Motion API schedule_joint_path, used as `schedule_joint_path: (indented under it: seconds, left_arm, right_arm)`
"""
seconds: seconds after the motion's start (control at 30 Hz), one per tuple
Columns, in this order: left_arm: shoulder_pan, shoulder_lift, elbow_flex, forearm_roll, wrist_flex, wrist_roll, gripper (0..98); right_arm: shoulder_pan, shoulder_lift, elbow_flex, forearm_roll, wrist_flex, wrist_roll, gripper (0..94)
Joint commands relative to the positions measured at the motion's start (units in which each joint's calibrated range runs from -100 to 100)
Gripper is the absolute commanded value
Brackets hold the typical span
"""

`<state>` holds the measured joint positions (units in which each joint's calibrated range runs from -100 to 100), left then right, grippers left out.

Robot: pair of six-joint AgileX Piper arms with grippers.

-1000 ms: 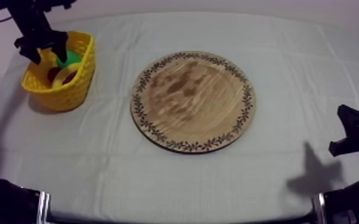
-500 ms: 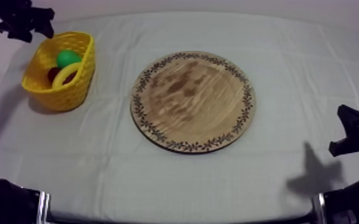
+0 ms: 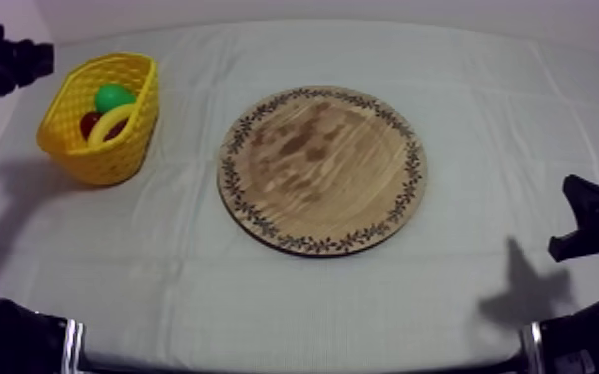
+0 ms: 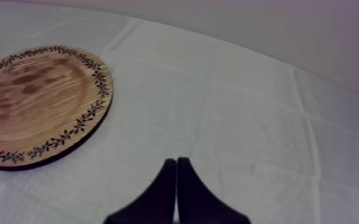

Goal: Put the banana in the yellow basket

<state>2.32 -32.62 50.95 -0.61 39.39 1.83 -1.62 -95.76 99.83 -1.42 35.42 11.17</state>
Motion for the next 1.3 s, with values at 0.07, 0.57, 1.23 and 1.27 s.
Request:
schedule_joint_path:
  seconds: [0.07,0.57,1.23,1.27]
  left_arm:
    - [0.55,-13.99,16.90,-1.24,-10.10,2.21,25.4]
    - [1.93,-40.33,37.83,-12.88,-9.08,14.60,0.3]
    - [0.57,-64.62,47.75,-3.30,-3.94,9.42,0.1]
    - [0.39,-65.43,48.01,-3.20,-4.56,9.48,0.1]
  right_arm:
    - [0.01,0.00,0.05,-0.02,-0.02,-0.01,0.2]
    - [0.01,0.00,0.05,-0.02,-0.02,-0.01,0.2]
    - [-0.07,0.00,0.05,-0.02,-0.02,-0.01,0.2]
    - [-0.07,0.00,0.05,-0.02,-0.02,-0.01,0.2]
